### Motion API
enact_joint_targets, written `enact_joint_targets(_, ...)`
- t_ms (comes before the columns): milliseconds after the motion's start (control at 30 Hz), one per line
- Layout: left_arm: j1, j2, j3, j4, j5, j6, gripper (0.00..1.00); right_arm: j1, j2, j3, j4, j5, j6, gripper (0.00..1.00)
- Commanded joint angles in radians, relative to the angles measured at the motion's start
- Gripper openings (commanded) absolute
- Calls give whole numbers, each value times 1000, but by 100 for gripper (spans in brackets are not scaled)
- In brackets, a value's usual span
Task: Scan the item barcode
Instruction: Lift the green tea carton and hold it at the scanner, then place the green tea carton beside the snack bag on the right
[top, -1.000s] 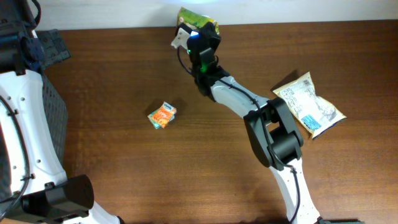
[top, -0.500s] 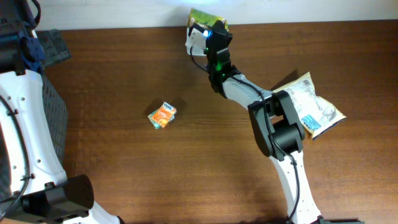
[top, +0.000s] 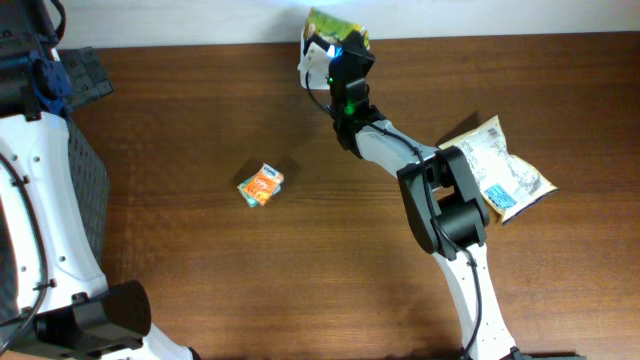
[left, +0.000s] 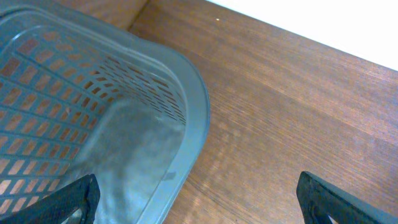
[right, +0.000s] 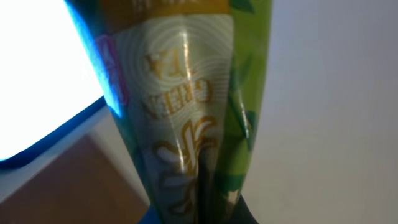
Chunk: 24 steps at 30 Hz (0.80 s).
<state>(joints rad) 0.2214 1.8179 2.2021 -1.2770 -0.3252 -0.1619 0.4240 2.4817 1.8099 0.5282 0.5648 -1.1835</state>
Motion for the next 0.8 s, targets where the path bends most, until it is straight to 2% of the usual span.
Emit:
enact_joint_targets(0,6,2,0,-1,0,-9,99,14,-219,27,-181,-31,153,4)
enact_joint_targets(67,6,2,0,-1,0,-9,99,12,-345,27,-379,-83,271,4)
enact_joint_targets(133,6,2,0,0,0,-9,99,13,-467,27,-509,-127,426,4)
enact_joint_targets(167,6,2,0,0,0,-9,99,13,-523,27,-581,-160,529,4)
enact_joint_targets(233,6,2,0,0,0,-9,99,10,-646,27,-779,-233,835,4)
enact_joint_targets(300,6,2,0,0,0,-9,99,-15,-756,27,-1059,-304,1154,4)
enact_joint_targets(433,6,2,0,-1,0,-9,99,-129,-803,26,-1542,-304,1478,4)
enact_joint_targets(533,6,2,0,0,0,-9,99,-244,-748,-9,-1740,-409,1518,4)
enact_joint_targets(633,6,2,0,0,0,-9,99,-305,-682,-121,-1732,-491,1440,4)
enact_joint_targets(767,6,2,0,0,0,-9,99,-318,-575,-268,-1635,-537,1292,5)
